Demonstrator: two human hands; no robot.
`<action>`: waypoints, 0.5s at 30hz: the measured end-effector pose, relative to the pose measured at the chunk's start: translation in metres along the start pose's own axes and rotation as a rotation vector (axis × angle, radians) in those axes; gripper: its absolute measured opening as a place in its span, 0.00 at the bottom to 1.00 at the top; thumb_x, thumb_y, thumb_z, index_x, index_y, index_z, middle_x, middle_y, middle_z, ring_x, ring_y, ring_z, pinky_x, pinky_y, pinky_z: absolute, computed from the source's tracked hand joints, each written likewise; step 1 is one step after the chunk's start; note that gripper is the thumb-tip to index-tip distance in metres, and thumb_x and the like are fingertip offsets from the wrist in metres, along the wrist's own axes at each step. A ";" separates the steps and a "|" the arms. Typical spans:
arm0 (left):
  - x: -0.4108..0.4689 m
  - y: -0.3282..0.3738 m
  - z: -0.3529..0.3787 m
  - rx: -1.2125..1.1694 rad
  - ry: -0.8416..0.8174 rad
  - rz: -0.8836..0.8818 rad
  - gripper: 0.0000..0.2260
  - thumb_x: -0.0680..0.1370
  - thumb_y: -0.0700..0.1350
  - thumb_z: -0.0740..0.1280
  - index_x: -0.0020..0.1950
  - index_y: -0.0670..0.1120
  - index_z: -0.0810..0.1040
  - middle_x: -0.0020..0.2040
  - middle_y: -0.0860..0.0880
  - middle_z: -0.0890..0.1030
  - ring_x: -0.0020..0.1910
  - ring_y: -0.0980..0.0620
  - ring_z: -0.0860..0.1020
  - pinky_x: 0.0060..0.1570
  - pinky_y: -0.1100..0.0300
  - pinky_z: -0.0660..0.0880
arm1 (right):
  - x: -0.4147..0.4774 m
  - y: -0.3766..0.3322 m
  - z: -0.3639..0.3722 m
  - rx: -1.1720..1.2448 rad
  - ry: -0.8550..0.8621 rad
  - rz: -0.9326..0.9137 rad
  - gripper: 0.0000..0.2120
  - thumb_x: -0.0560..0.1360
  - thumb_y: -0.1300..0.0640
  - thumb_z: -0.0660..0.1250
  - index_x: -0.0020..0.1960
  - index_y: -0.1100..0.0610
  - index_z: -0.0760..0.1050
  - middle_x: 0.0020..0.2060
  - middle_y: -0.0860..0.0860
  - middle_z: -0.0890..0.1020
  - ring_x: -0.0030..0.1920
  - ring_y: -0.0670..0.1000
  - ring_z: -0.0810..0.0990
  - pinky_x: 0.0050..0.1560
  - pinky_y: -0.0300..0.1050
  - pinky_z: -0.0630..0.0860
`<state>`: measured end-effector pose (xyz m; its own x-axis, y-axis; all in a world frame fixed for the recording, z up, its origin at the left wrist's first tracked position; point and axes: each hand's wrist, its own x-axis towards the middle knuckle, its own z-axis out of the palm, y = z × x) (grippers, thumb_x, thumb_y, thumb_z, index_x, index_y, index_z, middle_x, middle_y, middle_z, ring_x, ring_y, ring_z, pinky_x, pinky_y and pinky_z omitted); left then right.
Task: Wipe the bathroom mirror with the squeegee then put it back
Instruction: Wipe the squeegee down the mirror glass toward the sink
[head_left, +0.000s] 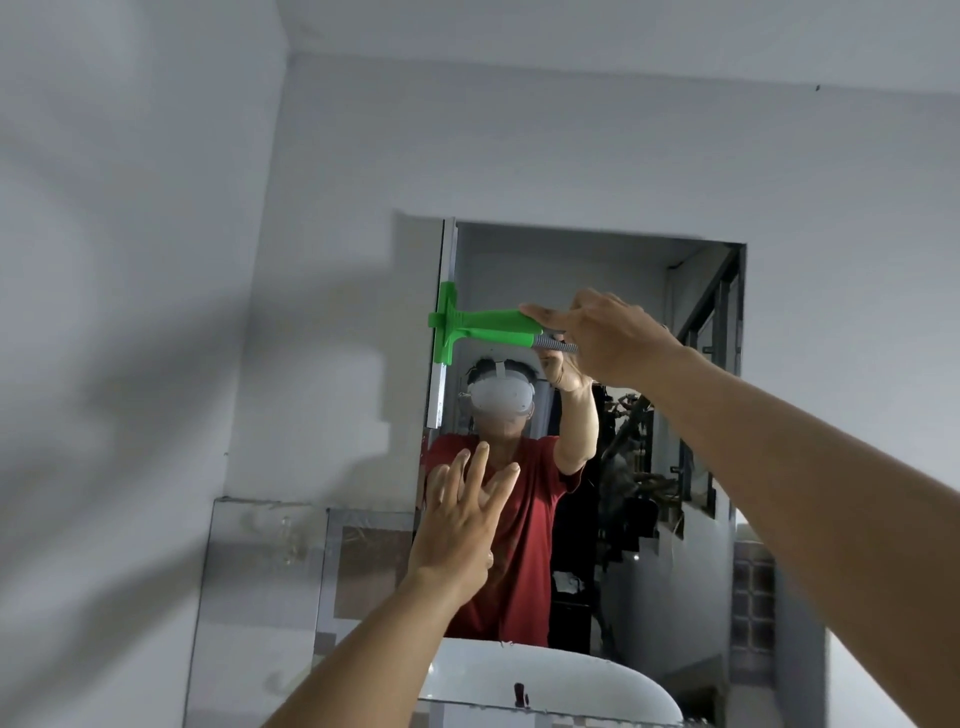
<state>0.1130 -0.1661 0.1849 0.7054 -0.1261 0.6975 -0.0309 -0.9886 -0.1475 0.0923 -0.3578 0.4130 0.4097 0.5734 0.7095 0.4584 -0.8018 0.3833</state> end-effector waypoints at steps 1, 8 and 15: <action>0.000 0.000 0.000 0.000 -0.002 0.001 0.51 0.75 0.44 0.72 0.80 0.55 0.32 0.80 0.41 0.31 0.80 0.38 0.34 0.78 0.39 0.45 | -0.001 0.001 0.000 -0.010 -0.001 0.003 0.34 0.81 0.63 0.57 0.79 0.37 0.52 0.50 0.54 0.71 0.47 0.53 0.69 0.49 0.54 0.74; 0.000 0.001 0.000 -0.003 0.014 -0.004 0.52 0.74 0.44 0.73 0.80 0.55 0.34 0.81 0.40 0.33 0.80 0.37 0.37 0.78 0.40 0.46 | -0.035 0.030 -0.009 -0.090 -0.038 0.065 0.38 0.78 0.65 0.60 0.79 0.38 0.53 0.54 0.57 0.73 0.55 0.58 0.75 0.55 0.60 0.78; 0.000 -0.001 0.001 -0.024 0.043 0.004 0.52 0.74 0.43 0.73 0.80 0.55 0.35 0.81 0.40 0.33 0.80 0.37 0.38 0.78 0.39 0.47 | -0.062 0.055 -0.009 -0.089 -0.030 0.125 0.36 0.78 0.65 0.59 0.79 0.39 0.54 0.54 0.57 0.74 0.55 0.59 0.76 0.53 0.60 0.79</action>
<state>0.1134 -0.1649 0.1844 0.6740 -0.1327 0.7267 -0.0504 -0.9897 -0.1339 0.0855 -0.4390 0.3954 0.4827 0.4721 0.7377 0.3310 -0.8781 0.3454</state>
